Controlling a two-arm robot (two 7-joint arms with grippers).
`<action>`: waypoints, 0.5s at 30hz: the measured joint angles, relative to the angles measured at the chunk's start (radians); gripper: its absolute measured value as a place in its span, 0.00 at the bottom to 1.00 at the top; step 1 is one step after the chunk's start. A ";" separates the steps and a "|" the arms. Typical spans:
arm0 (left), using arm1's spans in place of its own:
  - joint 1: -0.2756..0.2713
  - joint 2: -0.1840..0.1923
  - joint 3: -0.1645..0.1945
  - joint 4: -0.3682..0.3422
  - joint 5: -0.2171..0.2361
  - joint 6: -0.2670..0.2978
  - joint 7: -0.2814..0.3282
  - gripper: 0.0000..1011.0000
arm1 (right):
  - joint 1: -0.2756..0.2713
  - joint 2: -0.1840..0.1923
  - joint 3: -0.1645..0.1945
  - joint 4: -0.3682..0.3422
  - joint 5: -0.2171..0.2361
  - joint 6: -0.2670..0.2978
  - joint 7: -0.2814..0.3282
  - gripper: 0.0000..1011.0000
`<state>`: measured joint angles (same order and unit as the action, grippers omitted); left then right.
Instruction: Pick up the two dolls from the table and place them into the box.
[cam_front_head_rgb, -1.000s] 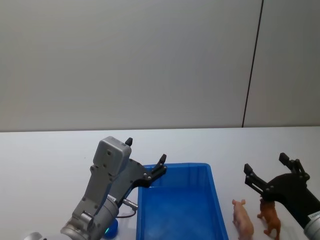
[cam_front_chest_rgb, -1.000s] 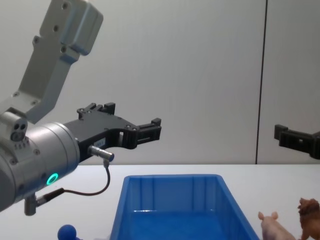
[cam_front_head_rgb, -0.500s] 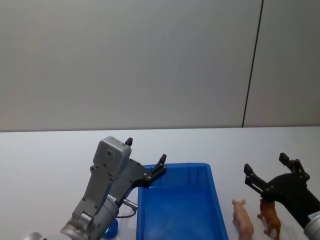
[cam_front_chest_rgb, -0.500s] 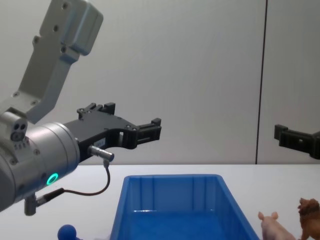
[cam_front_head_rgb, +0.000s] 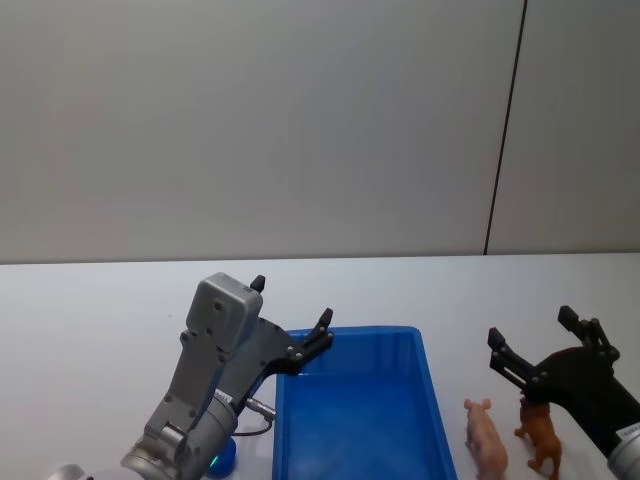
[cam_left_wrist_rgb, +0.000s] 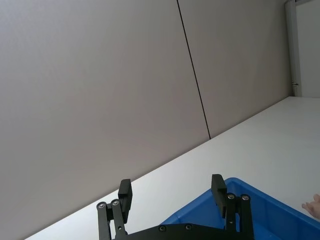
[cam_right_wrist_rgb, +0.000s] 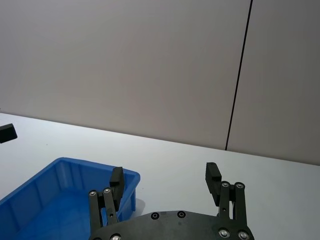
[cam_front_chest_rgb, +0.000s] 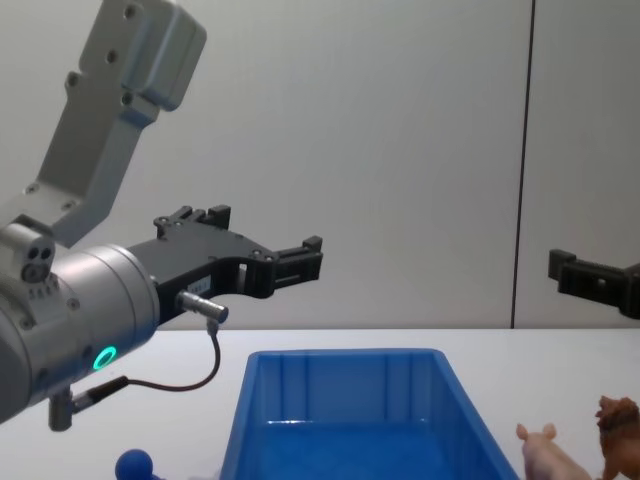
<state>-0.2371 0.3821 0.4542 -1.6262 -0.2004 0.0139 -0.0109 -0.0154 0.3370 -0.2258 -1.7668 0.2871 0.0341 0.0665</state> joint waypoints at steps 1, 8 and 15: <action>0.000 0.000 0.000 0.000 0.000 0.000 0.000 0.99 | 0.000 0.000 0.000 0.000 0.000 0.000 0.000 0.99; 0.000 0.000 0.000 0.000 0.000 0.000 0.000 0.99 | -0.008 0.000 0.002 -0.004 0.001 0.013 -0.016 0.99; 0.000 0.000 0.000 0.000 0.000 0.000 0.000 0.99 | -0.025 0.008 0.010 -0.018 0.007 0.042 -0.043 0.99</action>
<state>-0.2371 0.3821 0.4542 -1.6262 -0.2004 0.0139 -0.0109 -0.0409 0.3448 -0.2158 -1.7848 0.2946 0.0764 0.0231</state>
